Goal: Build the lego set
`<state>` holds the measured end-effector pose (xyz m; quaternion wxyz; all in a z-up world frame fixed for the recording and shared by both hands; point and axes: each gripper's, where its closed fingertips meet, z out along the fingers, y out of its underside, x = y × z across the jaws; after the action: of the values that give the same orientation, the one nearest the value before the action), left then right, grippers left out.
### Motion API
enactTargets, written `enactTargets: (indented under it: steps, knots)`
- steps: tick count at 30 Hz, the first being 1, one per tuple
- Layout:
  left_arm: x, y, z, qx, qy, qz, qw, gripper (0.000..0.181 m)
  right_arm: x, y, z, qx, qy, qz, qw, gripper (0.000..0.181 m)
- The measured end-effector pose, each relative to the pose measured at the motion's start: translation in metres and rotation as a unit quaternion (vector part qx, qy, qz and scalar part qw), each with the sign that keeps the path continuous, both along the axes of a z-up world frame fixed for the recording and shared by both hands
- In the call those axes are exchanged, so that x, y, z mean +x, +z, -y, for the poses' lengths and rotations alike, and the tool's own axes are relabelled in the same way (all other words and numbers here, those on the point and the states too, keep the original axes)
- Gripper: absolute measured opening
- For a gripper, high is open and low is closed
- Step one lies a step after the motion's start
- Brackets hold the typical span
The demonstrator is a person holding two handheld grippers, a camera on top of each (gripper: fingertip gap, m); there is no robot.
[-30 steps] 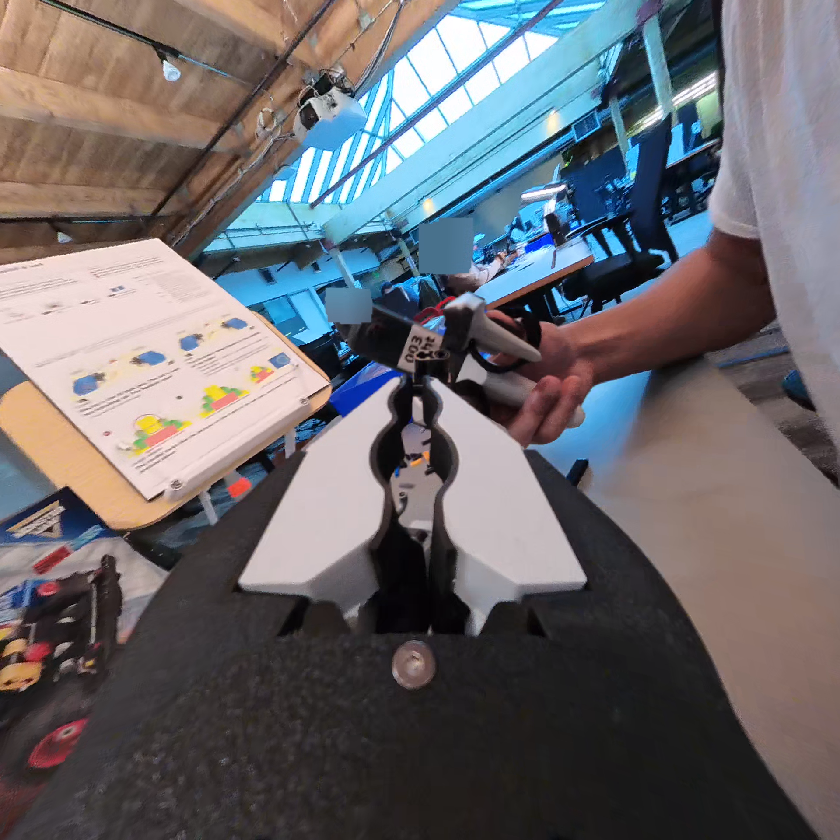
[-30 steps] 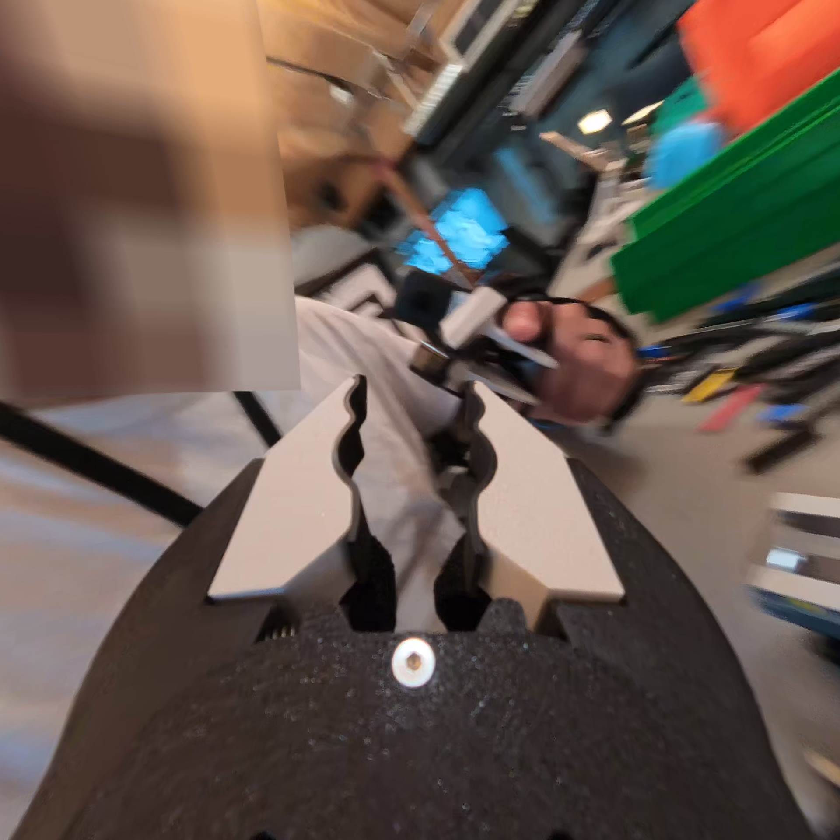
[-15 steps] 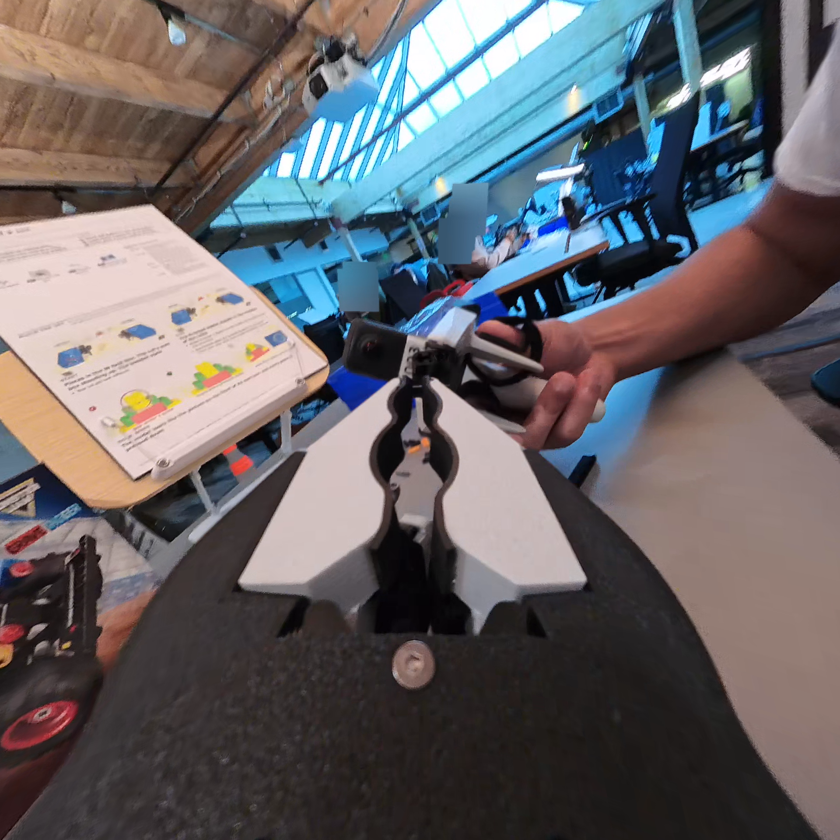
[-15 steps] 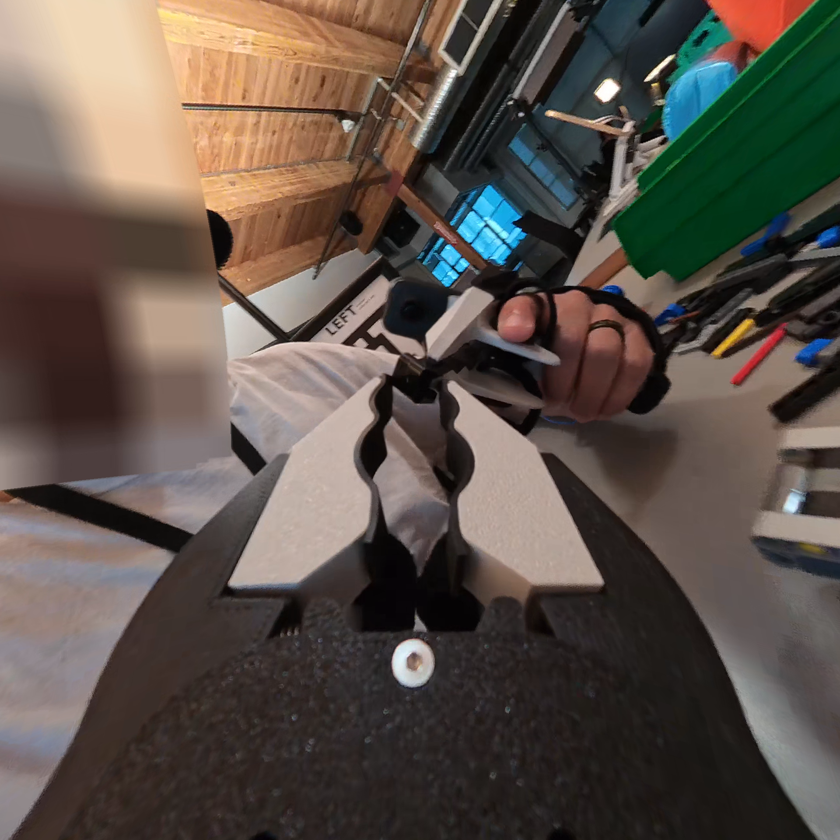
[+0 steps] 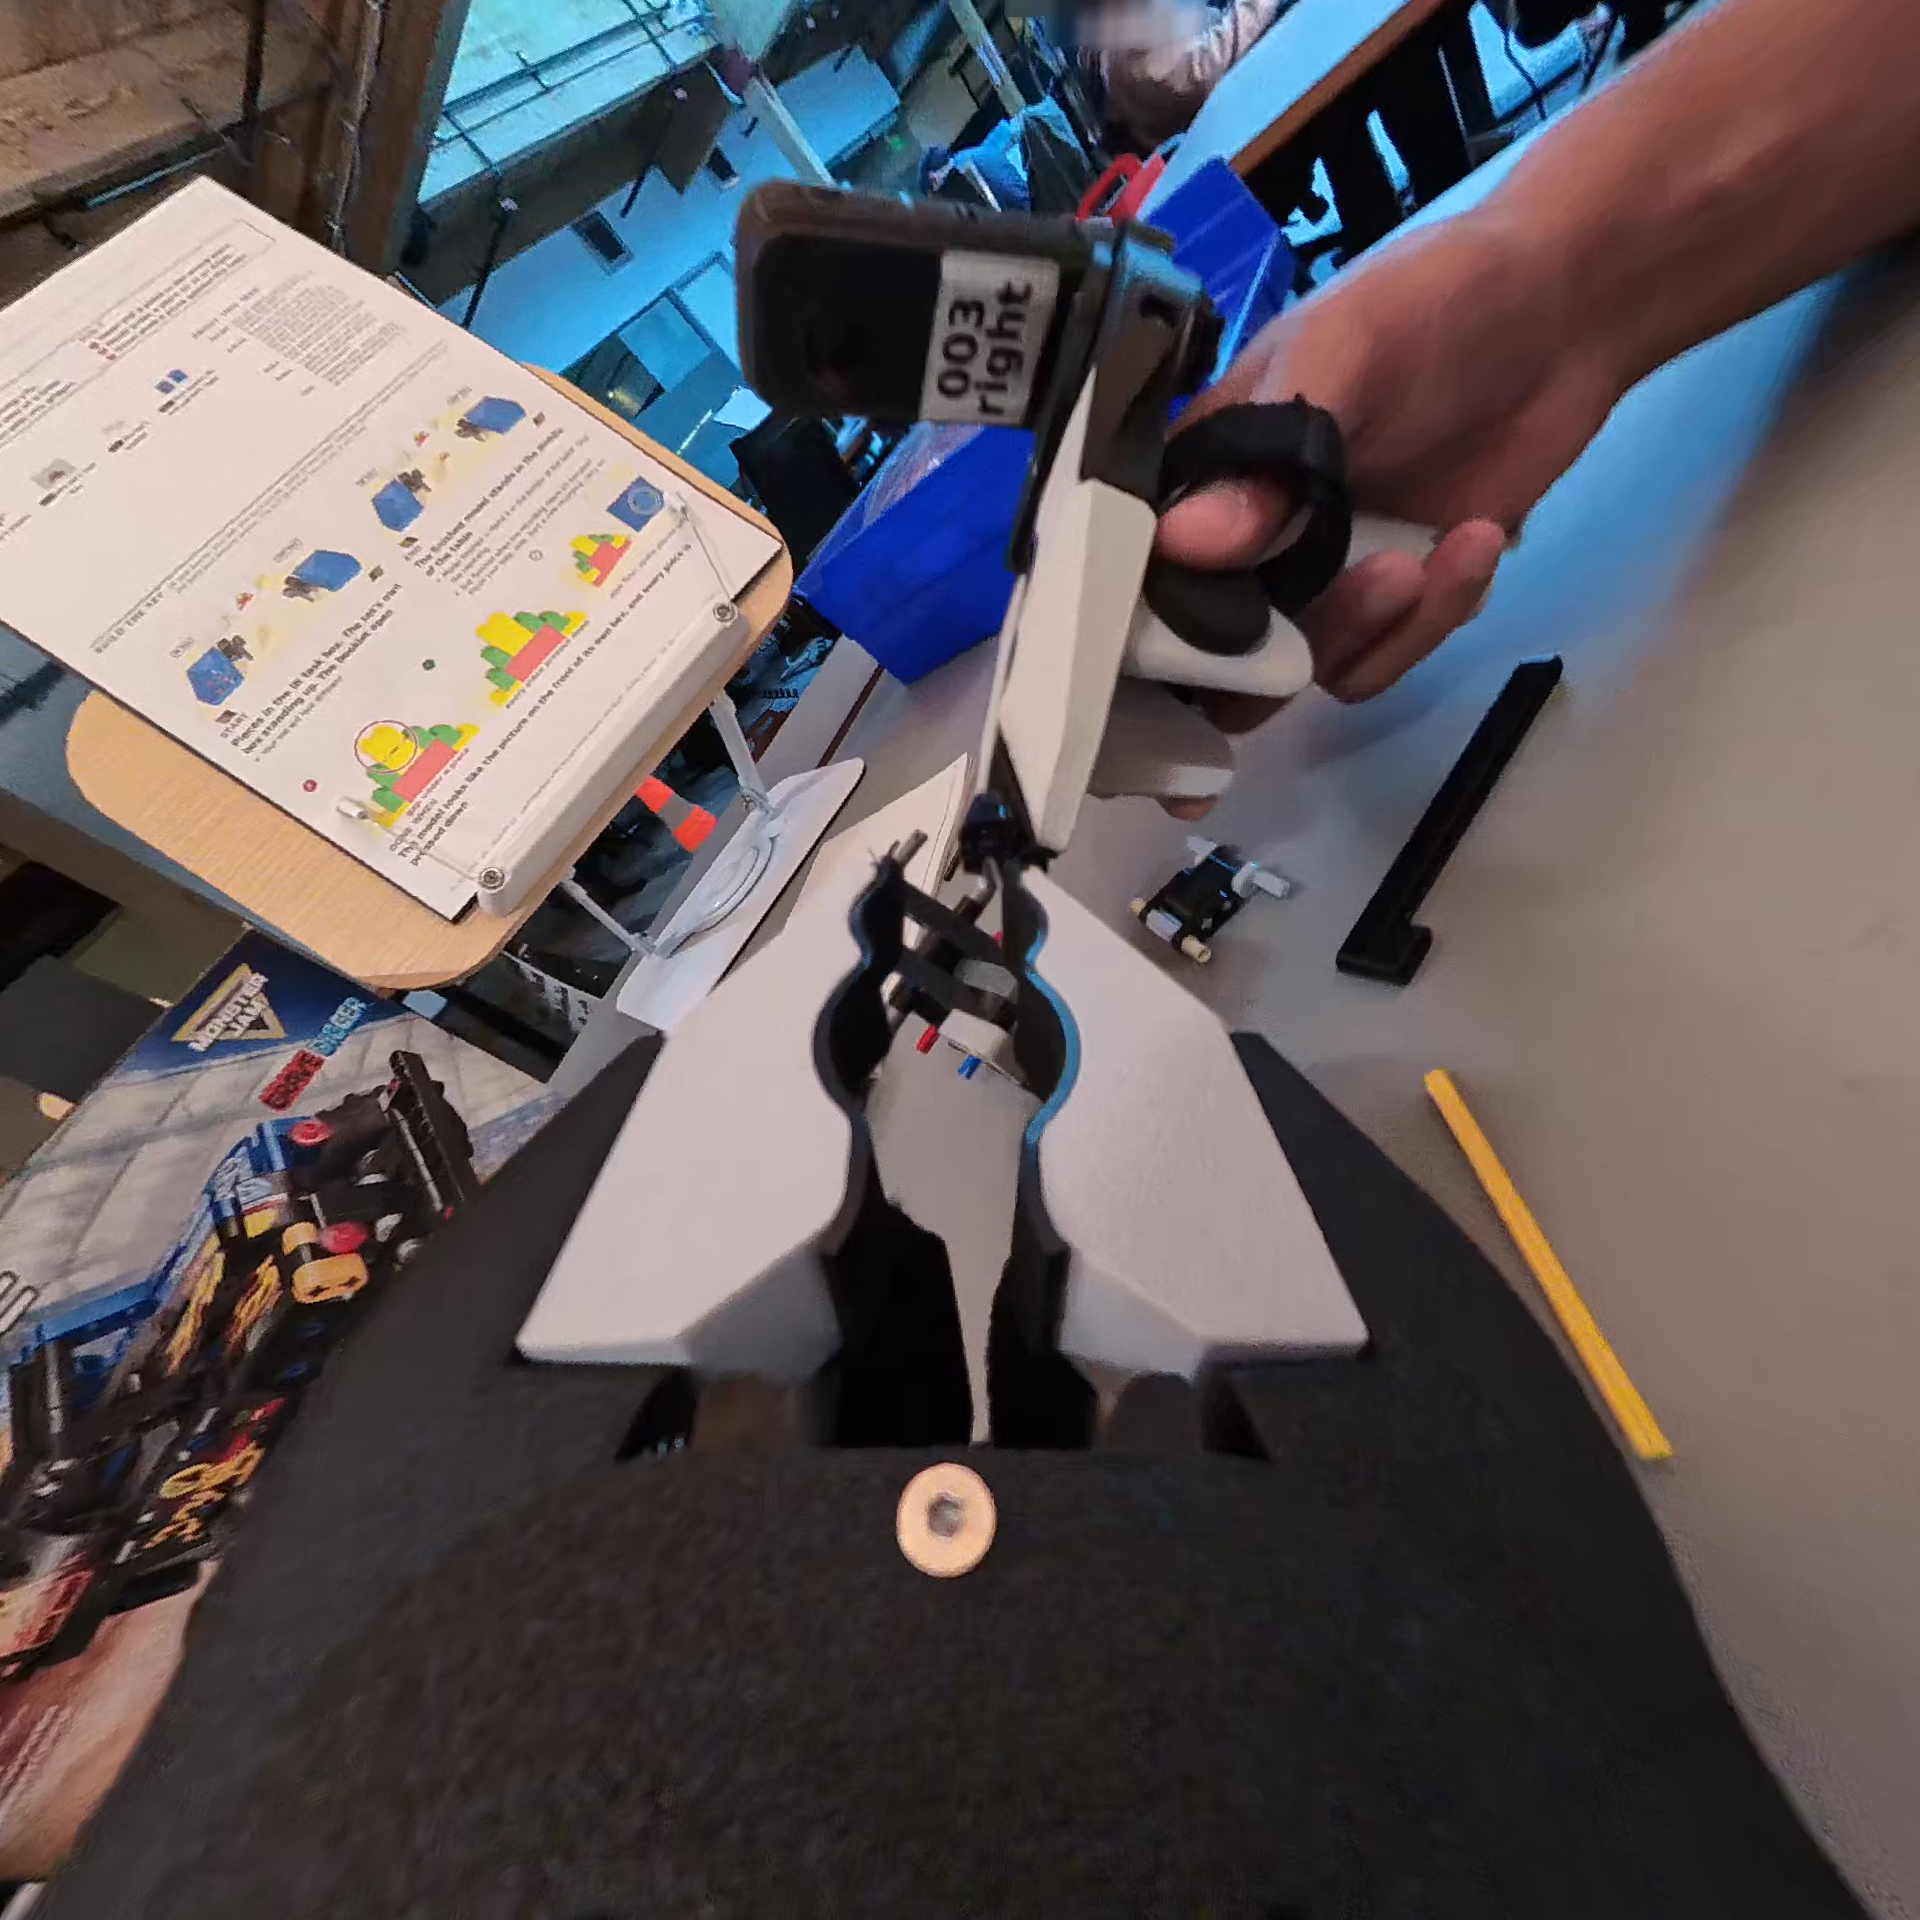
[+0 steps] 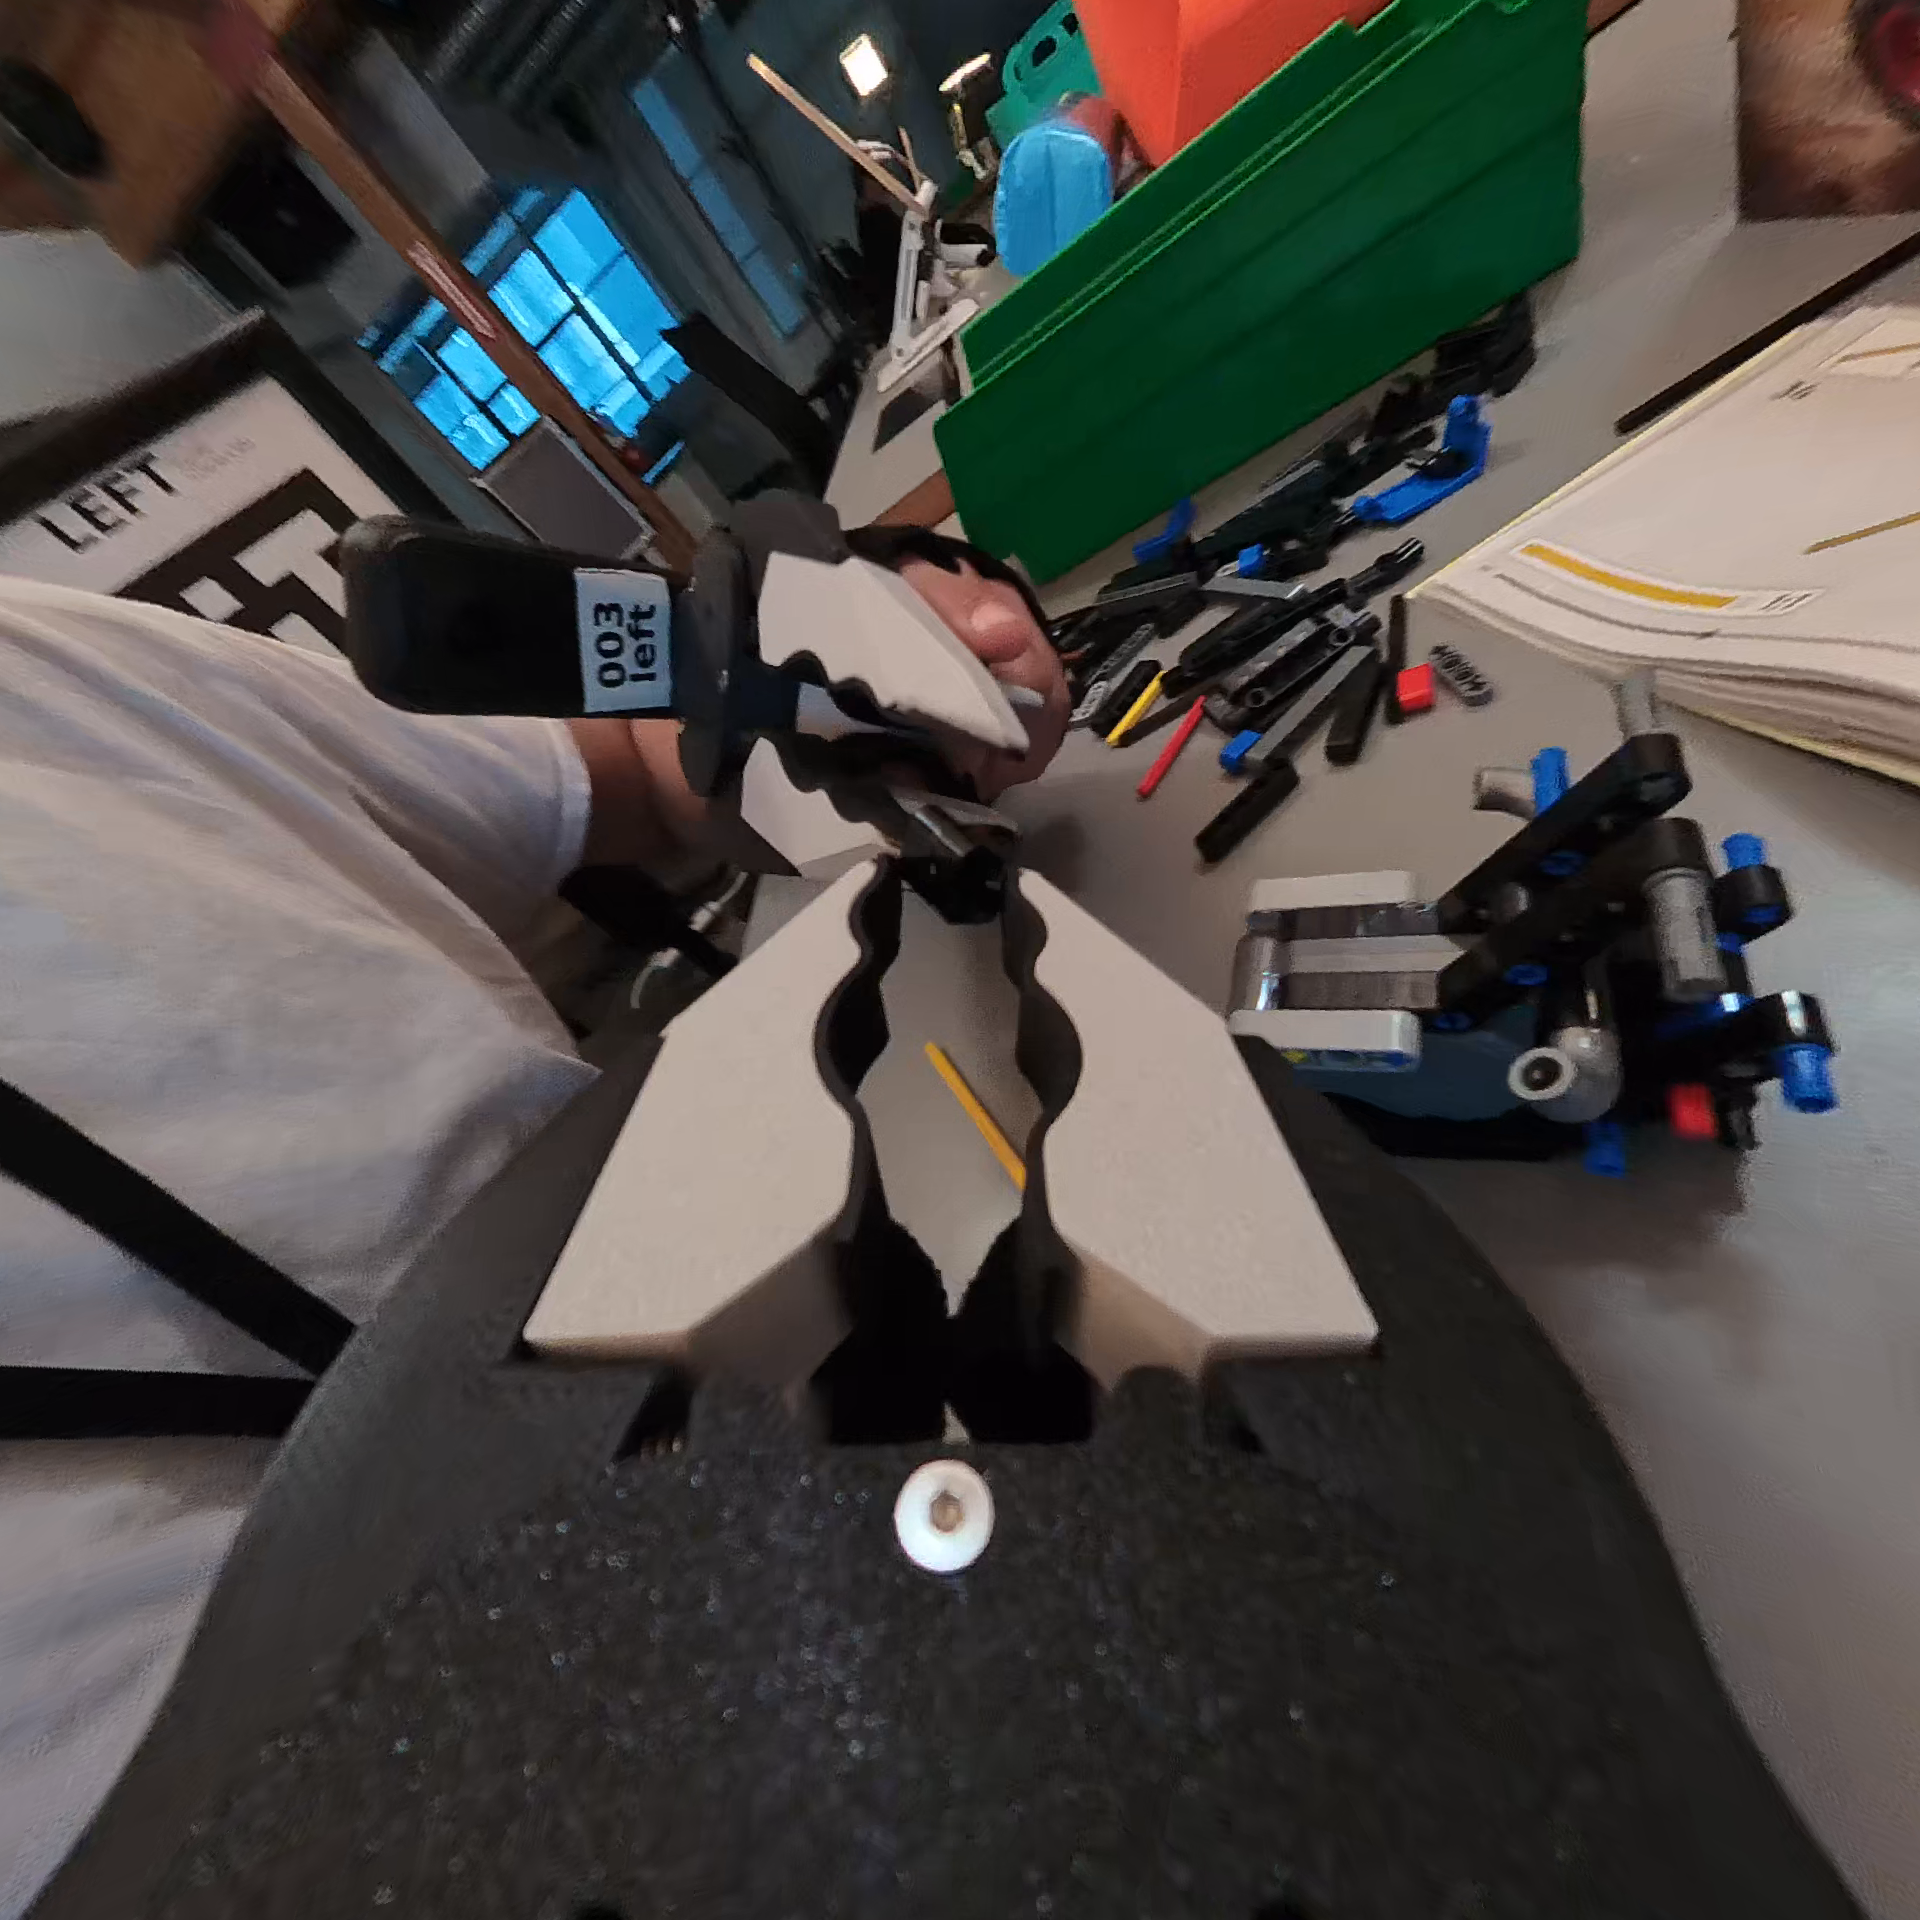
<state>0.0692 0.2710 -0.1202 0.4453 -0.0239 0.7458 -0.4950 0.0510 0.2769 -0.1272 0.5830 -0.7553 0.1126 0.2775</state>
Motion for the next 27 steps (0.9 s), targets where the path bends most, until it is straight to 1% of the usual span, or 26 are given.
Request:
enactTargets:
  steps: [3, 5, 6, 8, 10, 11, 12, 14, 16, 17, 19, 22, 23, 25, 27]
  knots:
    - [0.001, -0.009, -0.002, 0.042, 0.009, 0.017, 0.999, 0.017, 0.008, 0.004, 0.002, 0.006, -0.023, 0.023, 0.999, 0.018]
    - [0.001, -0.012, -0.002, 0.055, 0.011, 0.02, 0.998, 0.016, 0.017, 0.005, 0.004, 0.004, -0.046, 0.039, 0.998, 0.018]
    - [0.001, -0.013, -0.002, 0.049, 0.009, 0.009, 0.999, 0.015, 0.022, 0.004, 0.005, -0.002, -0.06, 0.061, 0.996, 0.018]
    - [0.003, -0.011, -0.002, 0.018, 0.007, -0.032, 0.999, 0.011, 0.028, -0.001, 0.007, -0.027, -0.085, 0.139, 0.986, 0.018]
    - [0.003, -0.004, -0.002, -0.046, -0.011, -0.095, 0.994, 0.009, 0.033, -0.005, 0.008, -0.05, -0.11, 0.24, 0.963, 0.018]
    - [0.001, -0.001, 0.0, -0.082, -0.03, -0.144, 0.986, 0.009, 0.031, -0.005, 0.008, -0.059, -0.114, 0.293, 0.947, 0.018]
    - [0.0, 0.0, 0.001, -0.113, -0.044, -0.192, 0.974, 0.011, 0.029, -0.006, 0.007, -0.069, -0.118, 0.341, 0.93, 0.018]
    - [-0.004, 0.004, 0.006, -0.162, -0.078, -0.264, 0.948, 0.014, 0.026, -0.005, 0.004, -0.078, -0.13, 0.422, 0.894, 0.018]
    - [-0.006, 0.005, 0.008, -0.189, -0.099, -0.307, 0.928, 0.014, 0.019, -0.005, 0.001, -0.08, -0.128, 0.469, 0.87, 0.018]
    - [-0.007, 0.004, 0.008, -0.193, -0.104, -0.32, 0.922, 0.014, 0.018, -0.006, 0.0, -0.082, -0.128, 0.481, 0.863, 0.018]
    - [-0.007, 0.002, 0.008, -0.192, -0.109, -0.329, 0.918, 0.013, 0.017, -0.004, 0.0, -0.078, -0.131, 0.493, 0.856, 0.018]
    - [-0.007, -0.002, 0.007, -0.173, -0.105, -0.32, 0.925, 0.01, 0.018, -0.006, 0.0, -0.085, -0.131, 0.5, 0.852, 0.018]
    - [-0.009, -0.002, 0.008, -0.169, -0.109, -0.317, 0.927, 0.005, 0.018, -0.006, 0.0, -0.086, -0.132, 0.501, 0.851, 0.018]
    - [-0.009, -0.002, 0.008, -0.164, -0.108, -0.308, 0.931, 0.005, 0.018, -0.006, 0.0, -0.086, -0.131, 0.505, 0.849, 0.018]
    - [-0.01, -0.003, 0.008, -0.156, -0.111, -0.303, 0.934, 0.005, 0.017, -0.007, 0.0, -0.085, -0.126, 0.5, 0.853, 0.019]
